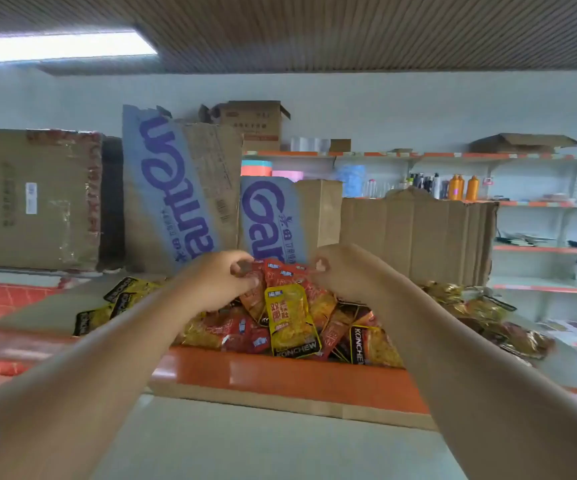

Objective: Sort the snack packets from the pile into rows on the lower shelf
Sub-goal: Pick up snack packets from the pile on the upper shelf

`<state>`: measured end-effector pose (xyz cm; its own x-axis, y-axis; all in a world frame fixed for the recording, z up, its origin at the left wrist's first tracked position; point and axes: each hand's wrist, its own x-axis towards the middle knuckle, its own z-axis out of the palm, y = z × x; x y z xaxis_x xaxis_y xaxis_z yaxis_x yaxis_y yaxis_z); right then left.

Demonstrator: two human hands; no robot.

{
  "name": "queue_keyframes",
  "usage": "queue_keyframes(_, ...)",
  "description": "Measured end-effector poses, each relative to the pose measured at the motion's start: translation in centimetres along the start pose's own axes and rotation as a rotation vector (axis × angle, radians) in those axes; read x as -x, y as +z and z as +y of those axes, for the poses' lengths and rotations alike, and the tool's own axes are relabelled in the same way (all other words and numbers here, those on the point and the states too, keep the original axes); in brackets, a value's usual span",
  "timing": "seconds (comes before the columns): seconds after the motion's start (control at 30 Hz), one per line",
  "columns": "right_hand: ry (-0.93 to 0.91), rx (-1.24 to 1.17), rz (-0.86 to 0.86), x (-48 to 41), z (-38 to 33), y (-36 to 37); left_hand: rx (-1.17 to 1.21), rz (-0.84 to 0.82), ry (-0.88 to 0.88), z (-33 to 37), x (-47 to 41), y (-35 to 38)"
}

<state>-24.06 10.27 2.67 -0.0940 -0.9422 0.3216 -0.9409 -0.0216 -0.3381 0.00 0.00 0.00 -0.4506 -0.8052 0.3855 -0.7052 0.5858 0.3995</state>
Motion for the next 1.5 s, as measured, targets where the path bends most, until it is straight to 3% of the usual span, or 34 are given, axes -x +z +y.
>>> queue_keyframes(0.13, -0.055, 0.043, -0.178, -3.6, 0.3, 0.6, -0.04, -0.124, -0.098, 0.0, -2.8, 1.1)
queue_keyframes(0.4, -0.166, 0.167, -0.295, -7.6, -1.6, 0.8, 0.136, -0.206, 0.025, -0.3, -5.2, -0.5)
queue_keyframes(0.87, -0.149, 0.069, -0.135, -7.3, -0.7, 2.6, 0.234, -0.077, 0.261, -1.6, -7.6, 0.2)
queue_keyframes(1.13, -0.159, 0.05, -0.061, -7.2, 0.0, 2.7, 0.365, -0.074, 0.26, -2.1, -7.5, 1.7)
queue_keyframes(1.4, -0.179, -0.036, 0.242, -6.7, -1.0, 1.9, 0.382, -0.198, 0.246, -1.3, -6.2, 1.0)
queue_keyframes(1.5, -0.162, -0.083, 0.315, -6.7, -1.3, 1.8, 0.425, -0.168, 0.251, -1.4, -6.2, 0.8)
